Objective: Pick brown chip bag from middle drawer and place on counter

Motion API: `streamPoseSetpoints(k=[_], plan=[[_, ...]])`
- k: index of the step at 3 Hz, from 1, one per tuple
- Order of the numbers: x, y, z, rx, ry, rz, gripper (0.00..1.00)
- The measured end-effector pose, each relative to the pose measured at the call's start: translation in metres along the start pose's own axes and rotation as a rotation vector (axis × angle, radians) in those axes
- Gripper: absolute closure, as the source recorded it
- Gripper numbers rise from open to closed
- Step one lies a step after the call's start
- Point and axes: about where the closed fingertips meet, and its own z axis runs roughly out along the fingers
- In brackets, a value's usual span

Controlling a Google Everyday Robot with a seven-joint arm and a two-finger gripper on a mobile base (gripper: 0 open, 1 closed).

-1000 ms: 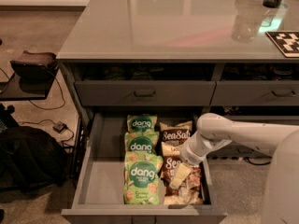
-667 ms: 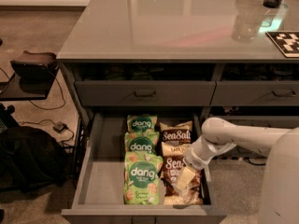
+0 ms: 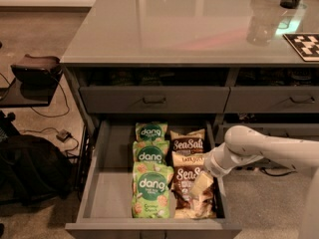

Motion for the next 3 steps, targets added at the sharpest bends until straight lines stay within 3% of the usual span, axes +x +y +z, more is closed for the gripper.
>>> streamPoseSetpoints(k=[1,2,3], plan=[[-0.007,-0.011,-0.017,0.078,-0.028,0.011,0.0],[-0.034,-0.009,0.0,0.056,-0.055,-0.022,0.0],[-0.034,-0.009,0.0,0.056,-0.056,-0.022,0.0]])
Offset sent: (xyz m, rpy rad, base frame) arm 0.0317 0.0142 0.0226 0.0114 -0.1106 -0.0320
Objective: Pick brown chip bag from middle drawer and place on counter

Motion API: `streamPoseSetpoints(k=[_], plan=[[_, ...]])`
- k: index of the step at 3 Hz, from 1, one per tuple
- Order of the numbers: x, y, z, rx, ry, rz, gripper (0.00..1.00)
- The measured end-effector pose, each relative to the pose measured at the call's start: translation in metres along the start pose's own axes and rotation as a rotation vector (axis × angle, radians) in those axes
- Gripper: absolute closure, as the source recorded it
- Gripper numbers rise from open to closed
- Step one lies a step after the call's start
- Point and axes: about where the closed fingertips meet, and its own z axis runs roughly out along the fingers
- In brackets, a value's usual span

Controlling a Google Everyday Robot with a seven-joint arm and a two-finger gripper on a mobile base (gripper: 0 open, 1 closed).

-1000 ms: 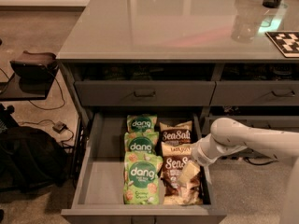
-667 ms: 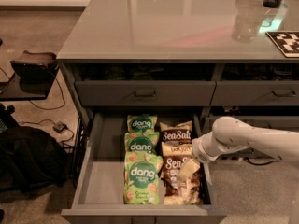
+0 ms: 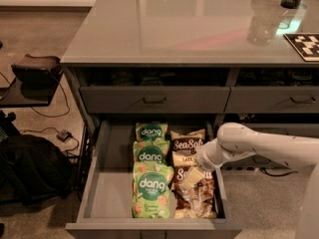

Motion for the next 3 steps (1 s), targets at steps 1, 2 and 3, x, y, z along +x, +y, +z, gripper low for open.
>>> streamPoseSetpoints(k=[1,2,3], plan=[[0.002,-0.001,0.012,-0.016,-0.015,0.001,0.0],[0.005,-0.007,0.035,-0.025,-0.024,-0.023,0.0],[0.018,-0.015,0.059,-0.007,-0.019,-0.03,0.0]])
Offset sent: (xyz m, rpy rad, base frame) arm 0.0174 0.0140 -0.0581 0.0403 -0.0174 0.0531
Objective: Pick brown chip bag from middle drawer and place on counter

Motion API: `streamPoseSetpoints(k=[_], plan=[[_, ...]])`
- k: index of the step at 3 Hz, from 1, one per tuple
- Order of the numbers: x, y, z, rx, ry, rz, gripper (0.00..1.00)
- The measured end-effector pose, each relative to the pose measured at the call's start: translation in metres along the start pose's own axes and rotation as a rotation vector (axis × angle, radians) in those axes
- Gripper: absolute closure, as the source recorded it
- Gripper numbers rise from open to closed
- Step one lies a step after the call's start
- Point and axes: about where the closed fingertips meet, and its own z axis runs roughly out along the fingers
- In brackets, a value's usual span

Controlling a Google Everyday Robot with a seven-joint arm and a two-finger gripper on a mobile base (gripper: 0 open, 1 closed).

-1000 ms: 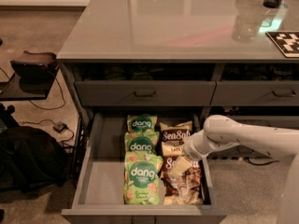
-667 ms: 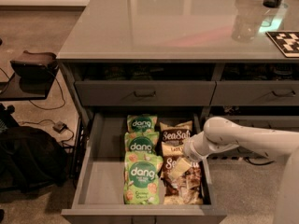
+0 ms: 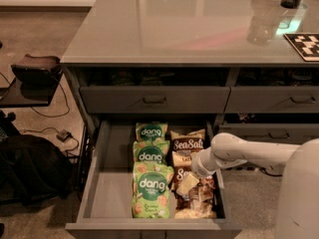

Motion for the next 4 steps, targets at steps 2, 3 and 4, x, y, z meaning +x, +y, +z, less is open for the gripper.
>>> streamPoseSetpoints(k=[2,3,4], plan=[[0.041,-0.017,0.041,0.029,0.02,0.032,0.0],[0.039,-0.016,0.037,0.029,0.02,0.032,0.18],[0.039,-0.016,0.037,0.029,0.02,0.032,0.42]])
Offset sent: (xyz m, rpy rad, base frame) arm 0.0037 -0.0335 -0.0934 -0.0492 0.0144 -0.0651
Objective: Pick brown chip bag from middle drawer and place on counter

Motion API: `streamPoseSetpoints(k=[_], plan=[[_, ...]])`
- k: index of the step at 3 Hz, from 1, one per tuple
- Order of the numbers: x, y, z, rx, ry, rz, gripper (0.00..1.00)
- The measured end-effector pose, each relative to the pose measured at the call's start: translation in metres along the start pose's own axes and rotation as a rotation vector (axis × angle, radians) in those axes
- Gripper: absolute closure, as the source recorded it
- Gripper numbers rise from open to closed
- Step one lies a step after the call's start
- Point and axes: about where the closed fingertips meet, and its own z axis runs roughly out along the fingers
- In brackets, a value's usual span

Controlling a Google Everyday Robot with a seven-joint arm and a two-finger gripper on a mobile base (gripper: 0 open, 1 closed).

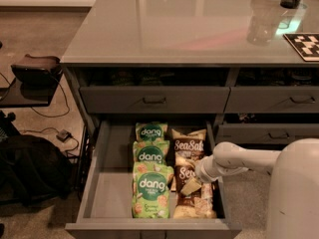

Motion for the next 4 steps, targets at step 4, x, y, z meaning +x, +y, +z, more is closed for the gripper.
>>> streamPoseSetpoints(k=[4], plan=[[-0.028,0.005,-0.061,-0.007,-0.086,-0.046,1.0]])
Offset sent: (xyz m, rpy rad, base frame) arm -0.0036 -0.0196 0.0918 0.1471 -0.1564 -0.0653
